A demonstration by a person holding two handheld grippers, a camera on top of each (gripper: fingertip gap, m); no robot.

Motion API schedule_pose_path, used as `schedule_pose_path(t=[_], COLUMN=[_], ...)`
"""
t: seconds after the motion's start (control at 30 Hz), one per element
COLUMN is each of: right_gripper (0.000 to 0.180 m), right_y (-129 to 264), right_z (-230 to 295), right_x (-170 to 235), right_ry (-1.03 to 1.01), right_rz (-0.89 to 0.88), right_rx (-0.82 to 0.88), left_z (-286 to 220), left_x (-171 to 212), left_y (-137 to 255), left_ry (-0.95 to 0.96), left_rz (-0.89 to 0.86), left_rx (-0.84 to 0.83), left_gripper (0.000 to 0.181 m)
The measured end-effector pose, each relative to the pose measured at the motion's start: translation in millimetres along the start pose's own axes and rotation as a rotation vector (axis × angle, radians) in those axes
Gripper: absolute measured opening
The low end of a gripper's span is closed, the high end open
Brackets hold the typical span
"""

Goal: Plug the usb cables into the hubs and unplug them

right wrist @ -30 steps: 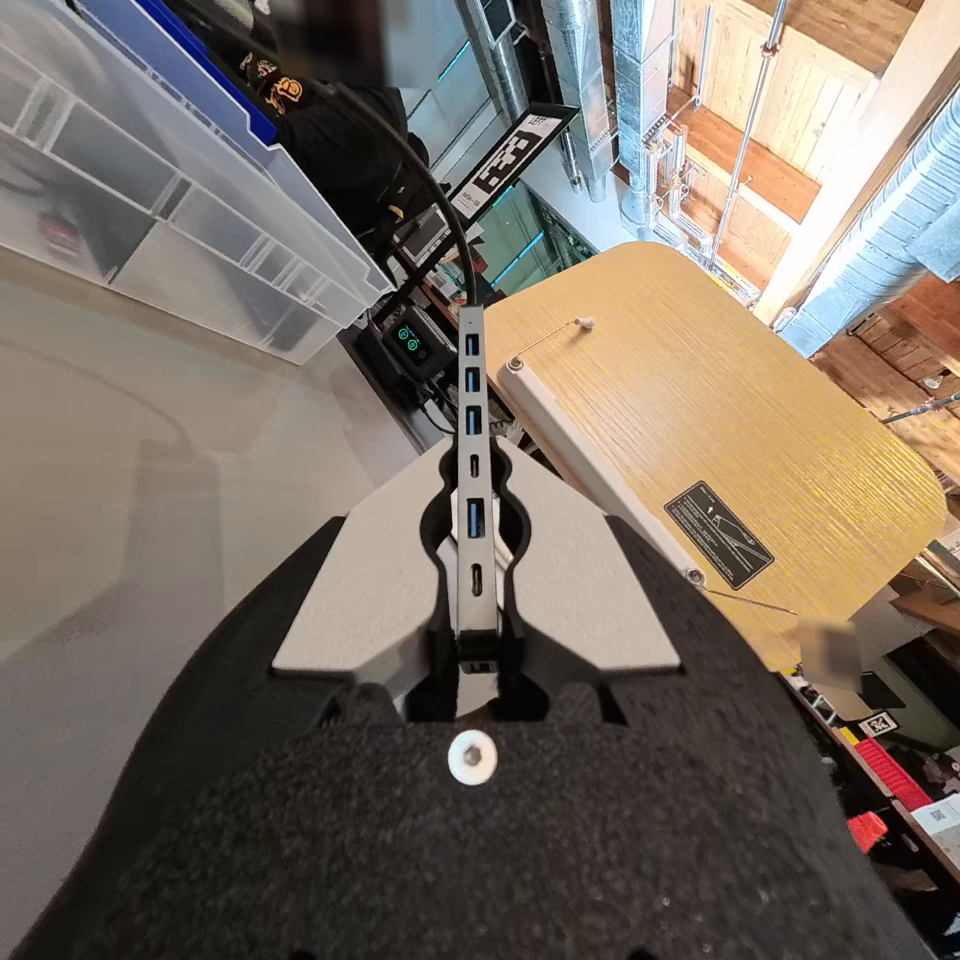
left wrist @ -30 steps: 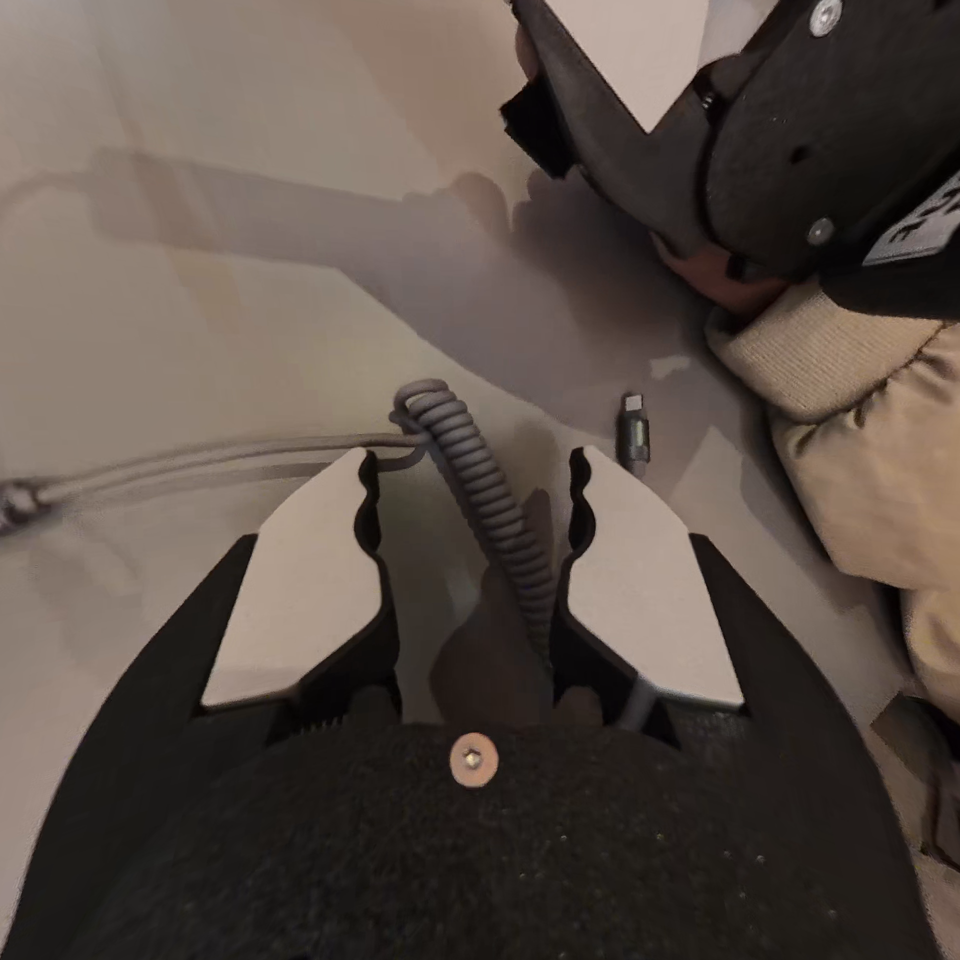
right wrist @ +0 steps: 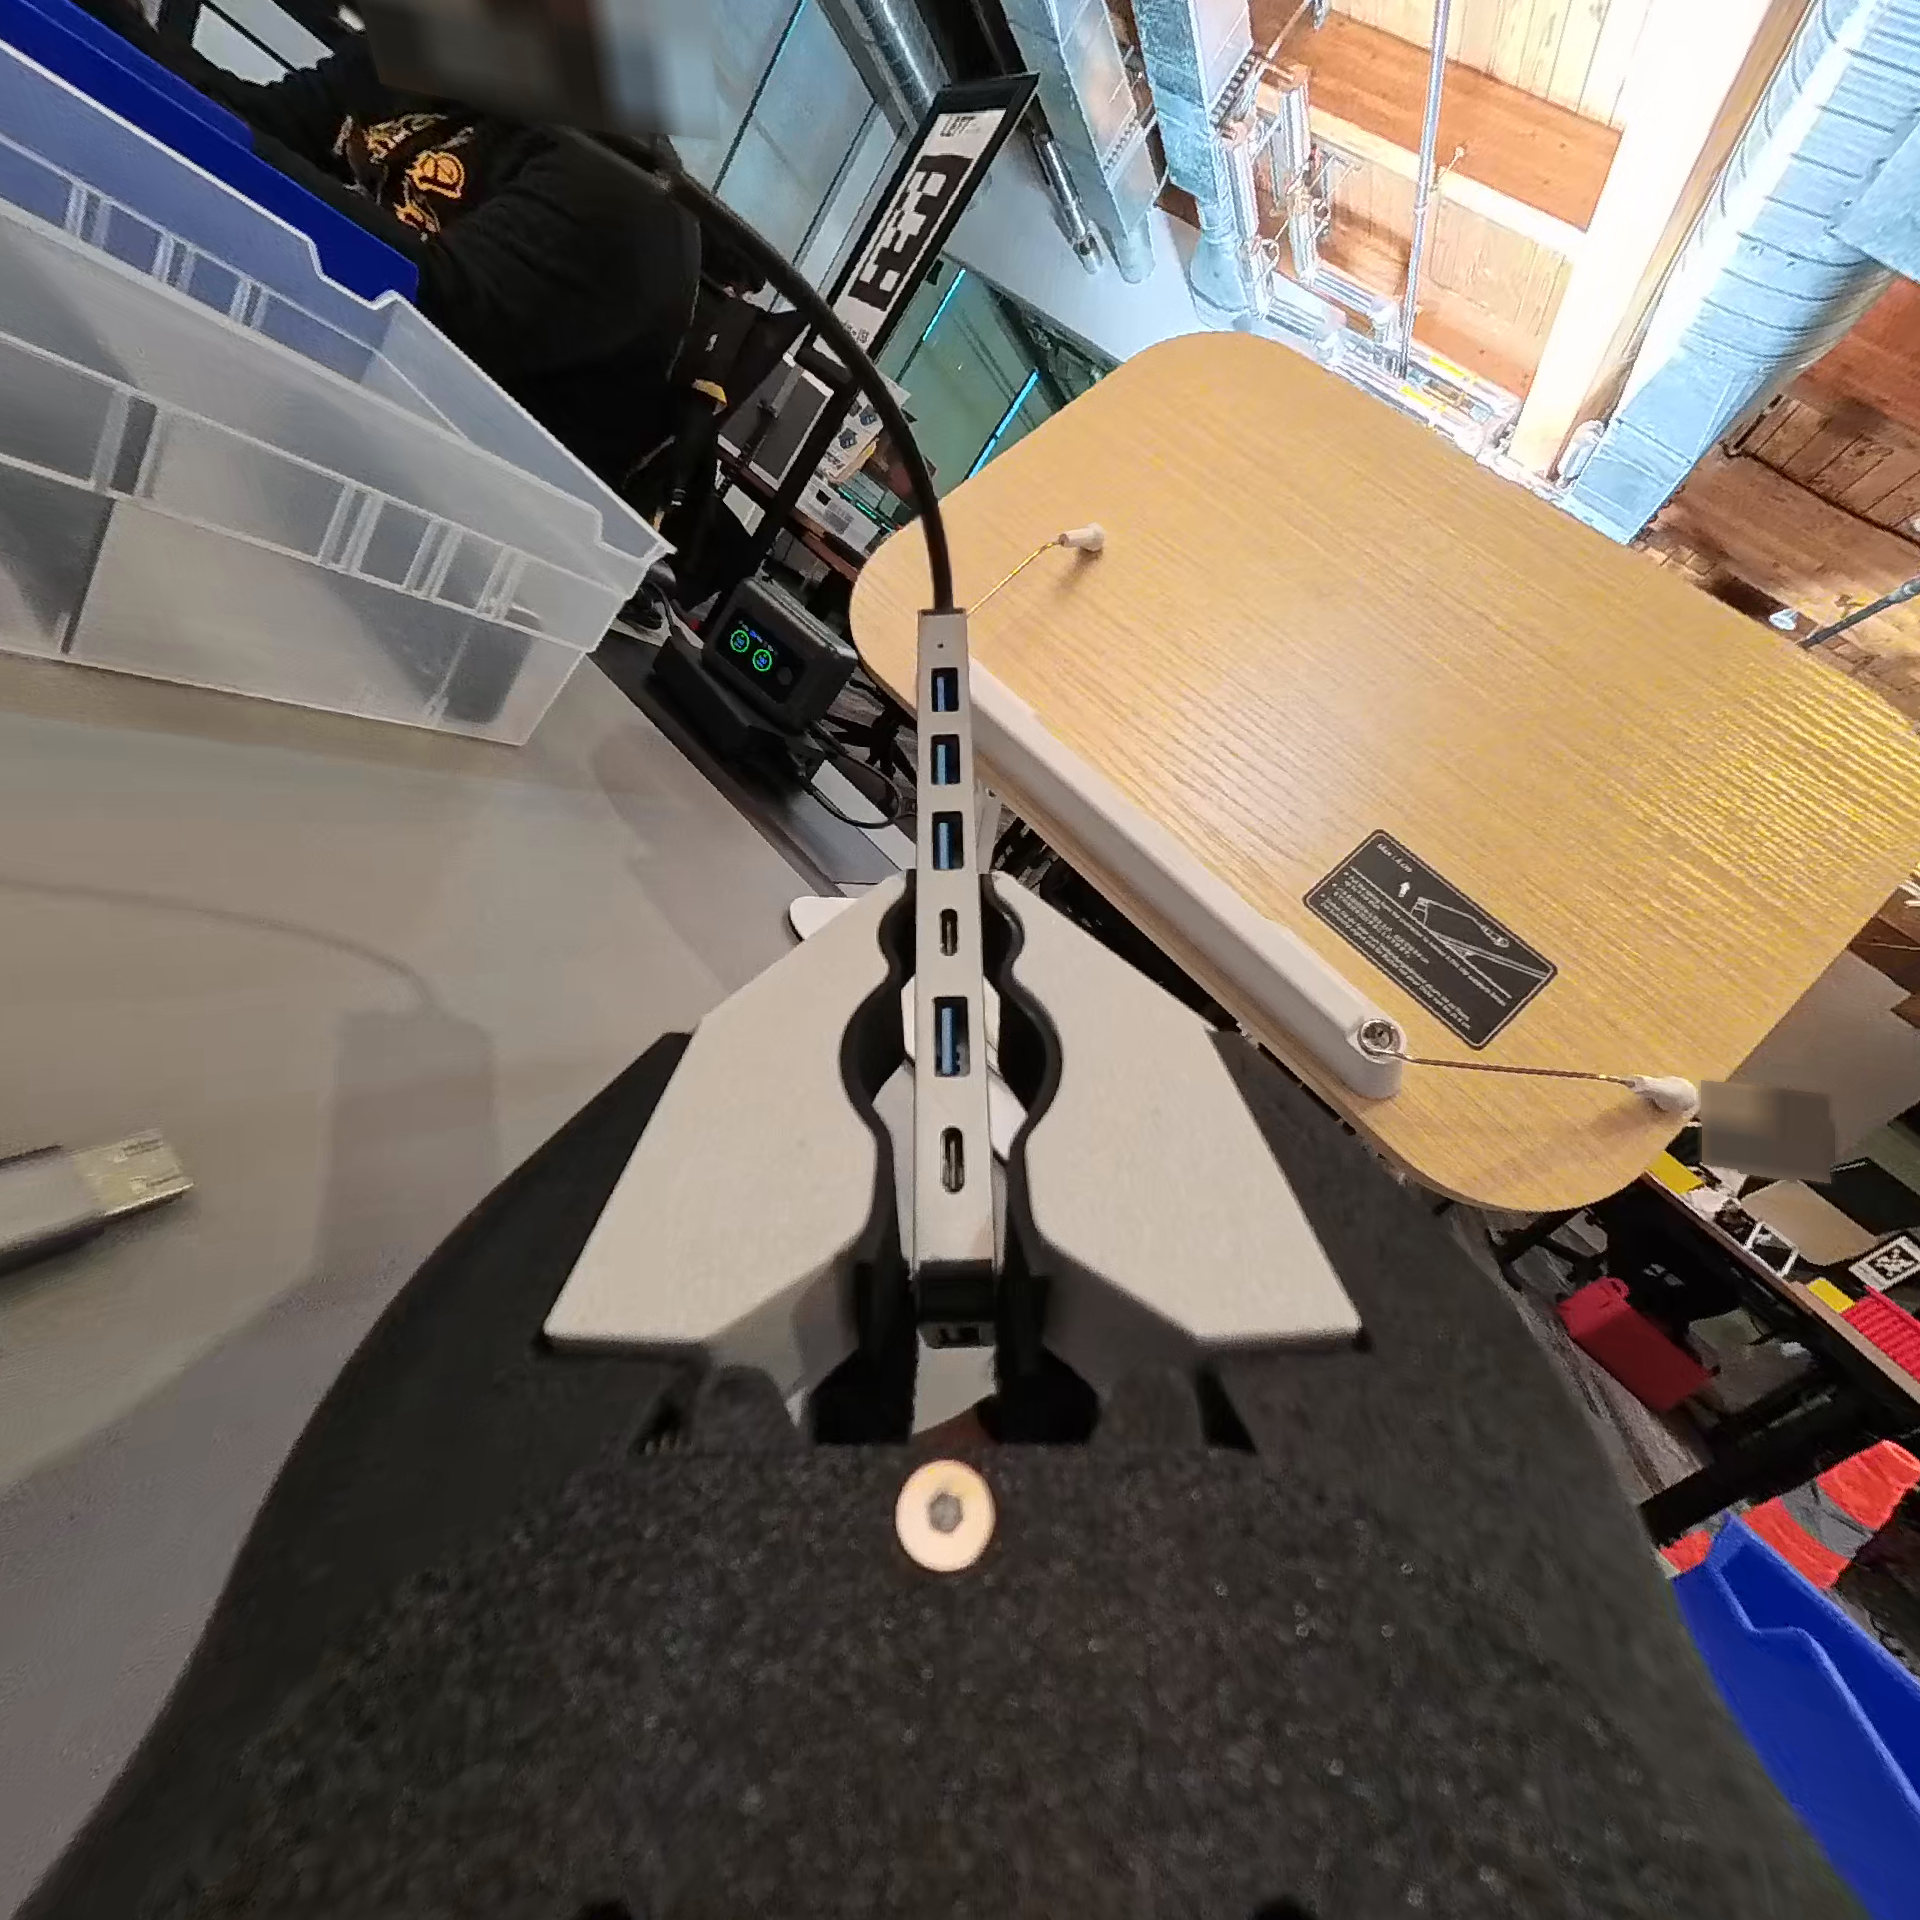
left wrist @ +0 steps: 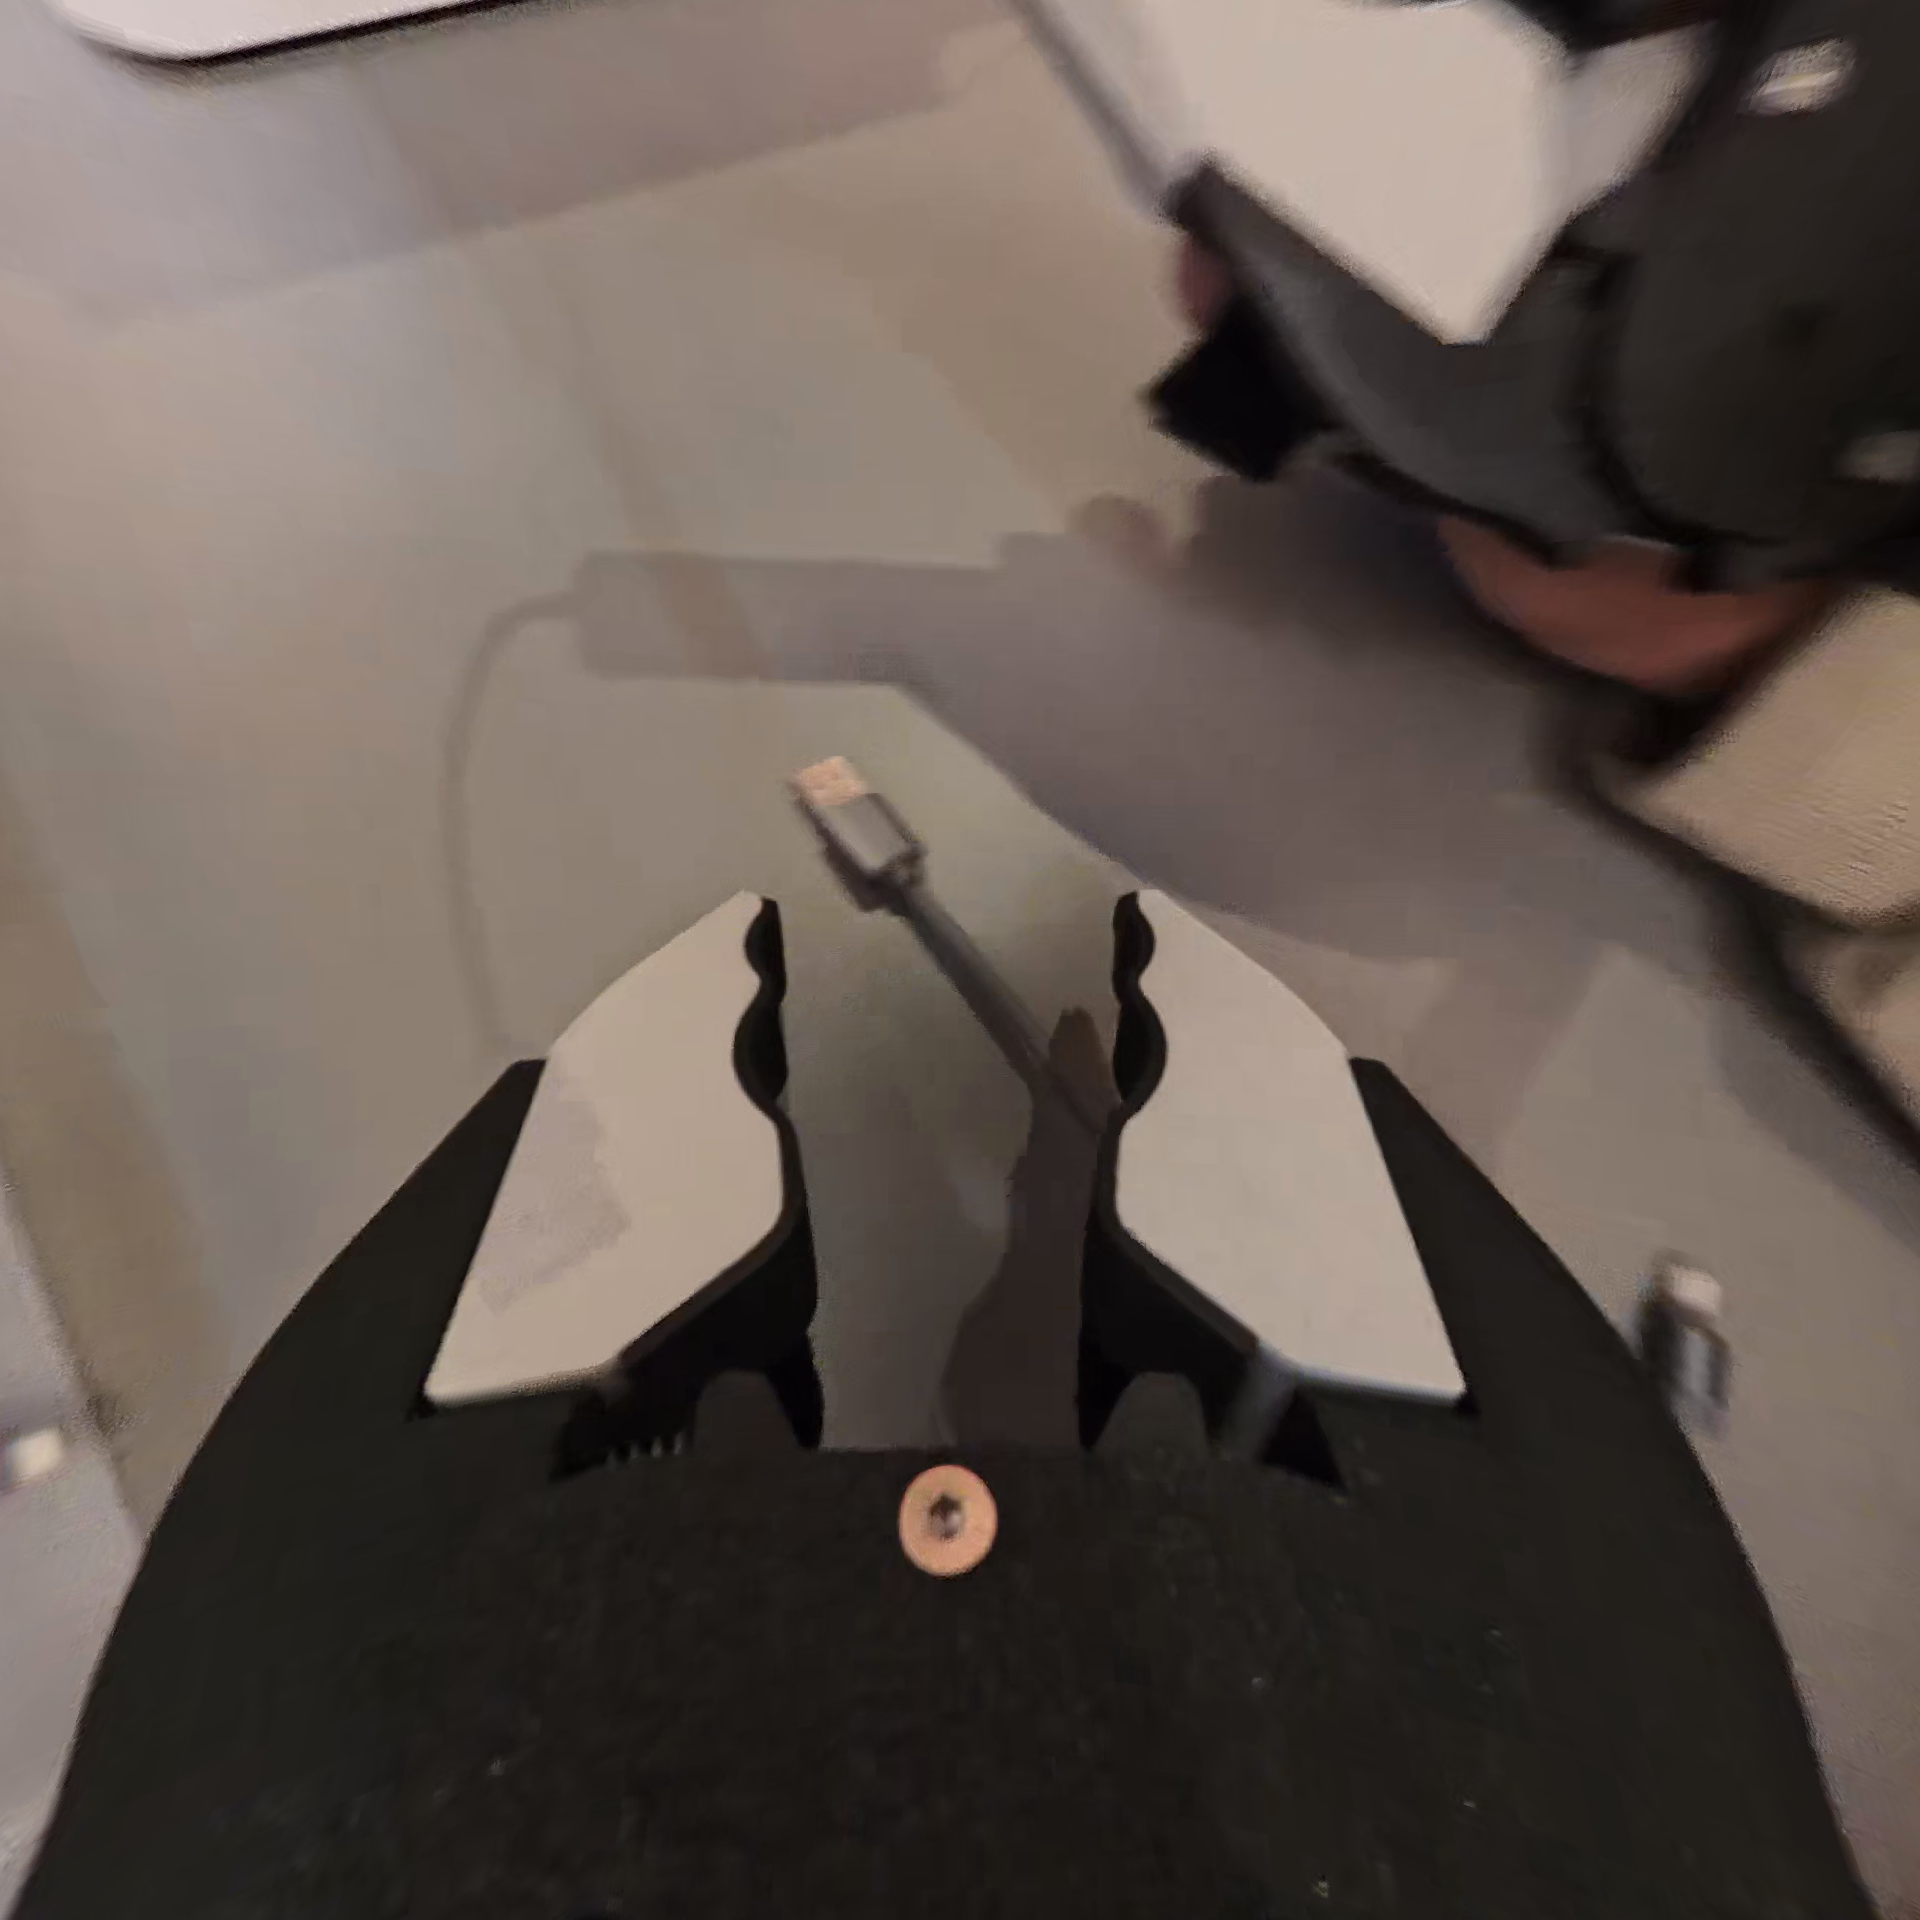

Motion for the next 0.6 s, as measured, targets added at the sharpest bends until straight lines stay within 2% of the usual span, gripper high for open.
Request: schedule_pose_path(t=[0.27, 0.33, 0.4, 0.6], right_gripper=[0.009, 0.009, 0.009, 0.009], right_y=[-0.2, -0.3, -0.6, -2.4], right_z=[1.7, 1.3, 0.7, 4.7], right_x=[-0.6, -0.4, 0.1, 2.3], right_ry=[0.011, 0.009, 0.005, 0.055], right_rz=[-0.003, -0.001, 0.002, 0.023], right_rx=[-0.008, -0.005, -0.002, -0.015], left_z=[-0.3, -4.1, -10.9, -18.1], left_x=[4.2, 5.1, 7.2, 6.9], left_y=[-31.8, -34.0, -35.2, -31.9], left_ry=[0.023, -0.04, -0.075, -0.202], left_rz=[0.07, 0.053, 0.026, 0.047], left_rx=[-0.074, -0.106, -0.073, 0.055], left_gripper=[0.059, 0.044, 0.018, 0.016])
Point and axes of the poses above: each gripper's, where its closed fingertips meet, y back along the fingers, x out of its underside, z = x × y across the jaws, the point moved 10 cm from there along y, back along the fingers, and after that the axes turned 9 degrees about -z, right-handed, at the moved point
